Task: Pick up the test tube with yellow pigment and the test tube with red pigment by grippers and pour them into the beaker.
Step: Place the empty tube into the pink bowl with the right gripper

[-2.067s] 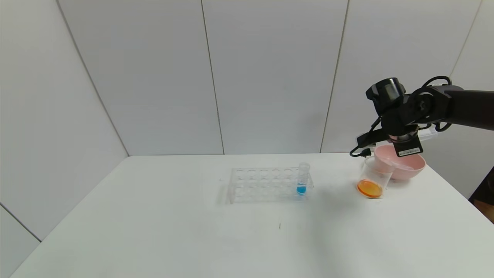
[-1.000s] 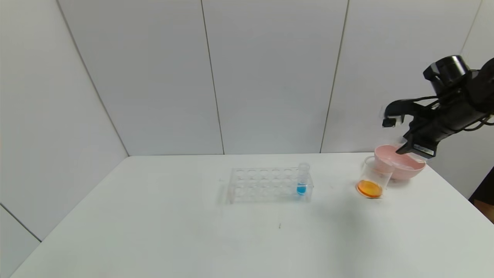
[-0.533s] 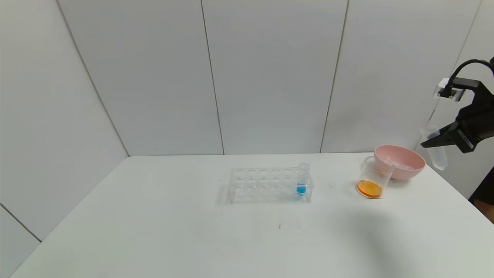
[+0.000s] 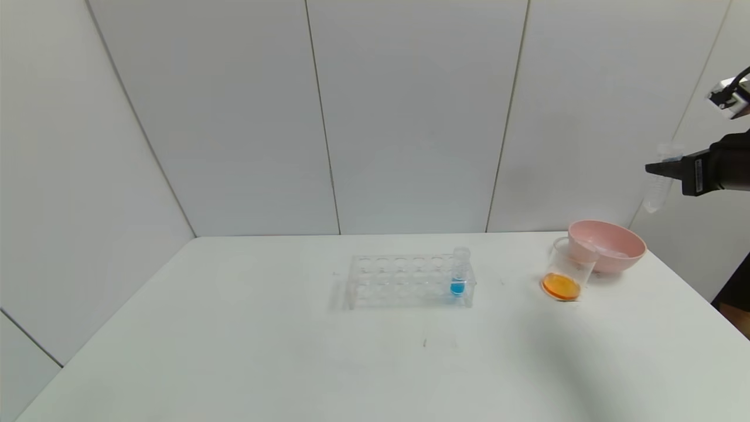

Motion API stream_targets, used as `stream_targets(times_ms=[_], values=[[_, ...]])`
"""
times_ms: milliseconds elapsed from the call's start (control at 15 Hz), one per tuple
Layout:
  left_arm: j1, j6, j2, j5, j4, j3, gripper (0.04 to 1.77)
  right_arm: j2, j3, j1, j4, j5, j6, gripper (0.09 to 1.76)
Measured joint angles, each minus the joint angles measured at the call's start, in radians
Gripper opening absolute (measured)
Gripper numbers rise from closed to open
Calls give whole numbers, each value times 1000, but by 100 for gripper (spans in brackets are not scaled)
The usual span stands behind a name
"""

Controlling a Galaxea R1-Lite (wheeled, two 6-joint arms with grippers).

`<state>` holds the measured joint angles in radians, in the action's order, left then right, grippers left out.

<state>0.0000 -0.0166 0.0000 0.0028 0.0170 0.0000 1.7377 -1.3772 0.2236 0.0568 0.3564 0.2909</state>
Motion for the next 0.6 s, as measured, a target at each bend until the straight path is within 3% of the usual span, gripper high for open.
stream_targets(times_ms=[267,600], values=[[0,0,0,0,0,0,172,26,140,32,285,-83,-192,50],[0,0,0,0,0,0,172,185,188,45,610,-153,-232,50]])
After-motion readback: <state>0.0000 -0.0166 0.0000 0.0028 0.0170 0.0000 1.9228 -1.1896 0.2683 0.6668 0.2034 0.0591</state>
